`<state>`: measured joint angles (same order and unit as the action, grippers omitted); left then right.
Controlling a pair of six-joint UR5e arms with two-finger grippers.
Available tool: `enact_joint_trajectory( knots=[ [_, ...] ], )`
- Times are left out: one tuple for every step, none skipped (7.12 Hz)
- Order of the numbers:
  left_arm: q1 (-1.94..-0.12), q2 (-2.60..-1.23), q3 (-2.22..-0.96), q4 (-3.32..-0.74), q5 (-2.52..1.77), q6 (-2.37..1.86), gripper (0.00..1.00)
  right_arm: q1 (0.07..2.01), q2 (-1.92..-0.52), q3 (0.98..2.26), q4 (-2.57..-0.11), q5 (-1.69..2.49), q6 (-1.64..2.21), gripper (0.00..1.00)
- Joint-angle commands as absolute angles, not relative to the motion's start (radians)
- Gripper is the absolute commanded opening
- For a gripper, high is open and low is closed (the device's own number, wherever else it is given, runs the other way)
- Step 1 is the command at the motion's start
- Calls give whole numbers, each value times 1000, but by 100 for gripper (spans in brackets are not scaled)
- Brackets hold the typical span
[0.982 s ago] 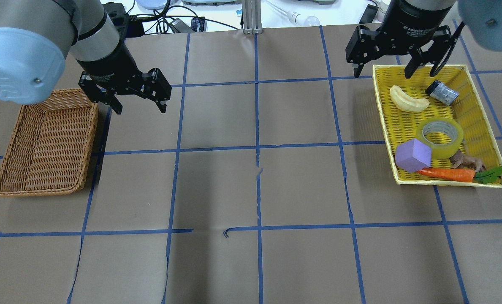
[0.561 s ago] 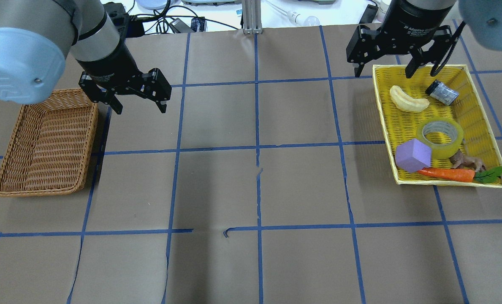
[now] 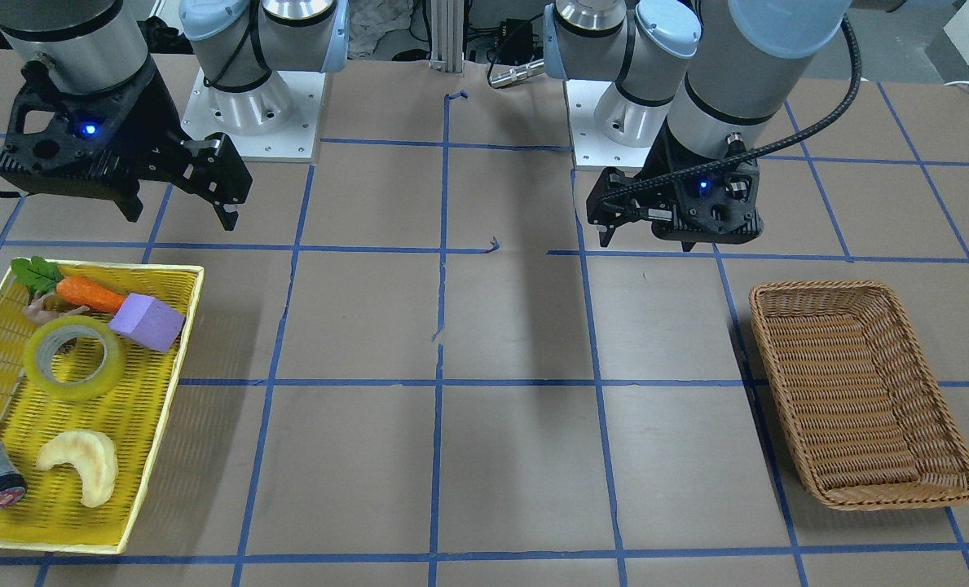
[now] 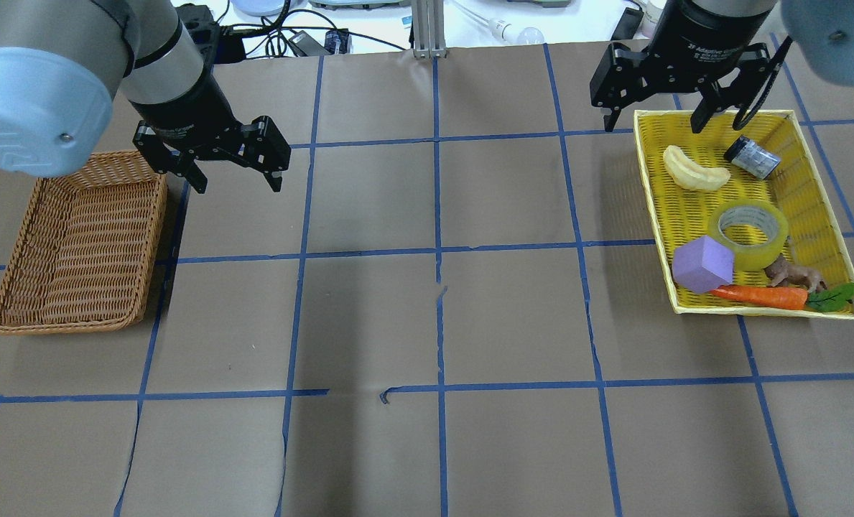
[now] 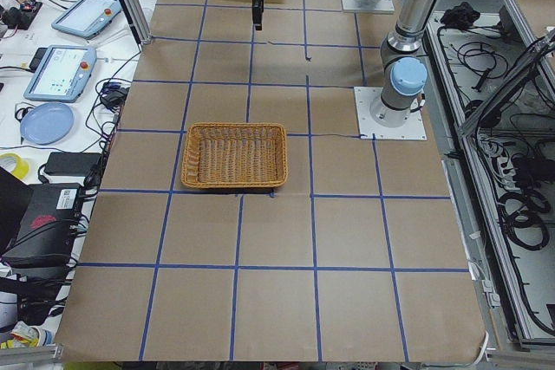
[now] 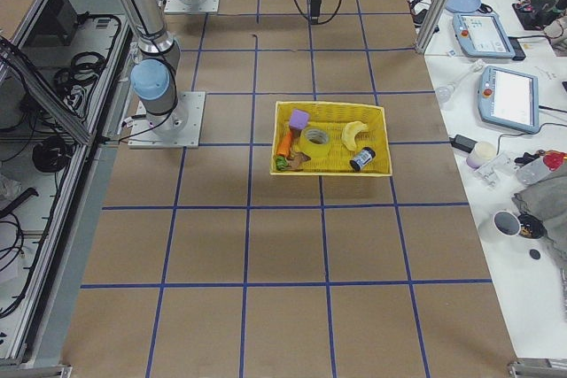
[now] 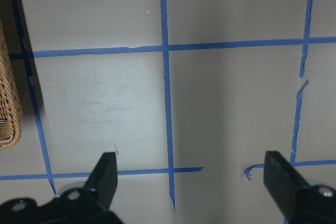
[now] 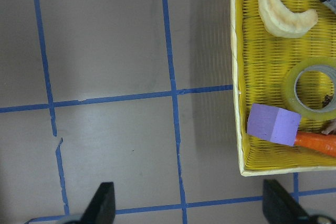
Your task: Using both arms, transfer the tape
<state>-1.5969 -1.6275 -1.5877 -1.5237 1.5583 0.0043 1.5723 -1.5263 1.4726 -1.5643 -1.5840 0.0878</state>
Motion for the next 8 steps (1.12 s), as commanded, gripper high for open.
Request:
enact_joint_trajectory(
  knots=[
    [-1597,-1628,-1588,-1523,1557,5,100,1572,-1526,1471,-1562,-1586,87,100],
    [-1595,-1628,-1588,-1523,1557,3,100,1572,-1525,1471,-1560,-1588,87,100],
    [-1595,-1628,-1588,-1523,1557,3,100,1572,-1525,1470,-1557,-1588,87,100],
    [-1595,-1628,-1588,-1523,1559,5,100,1571,-1525,1471,-1557,-1589,84,100],
    [-1595,-1623,-1588,-1526,1562,5,100,1571,-1523,1471,-1555,-1591,83,100],
    [-1595,-1620,-1588,-1525,1562,5,100,1569,-1522,1471,-1555,-1589,80,100],
    [-1595,-1620,-1588,-1523,1559,5,100,1566,-1520,1470,-1555,-1586,75,100],
    [-1597,-1620,-1588,-1523,1552,5,100,1566,-1520,1468,-1555,-1588,75,100]
  ],
)
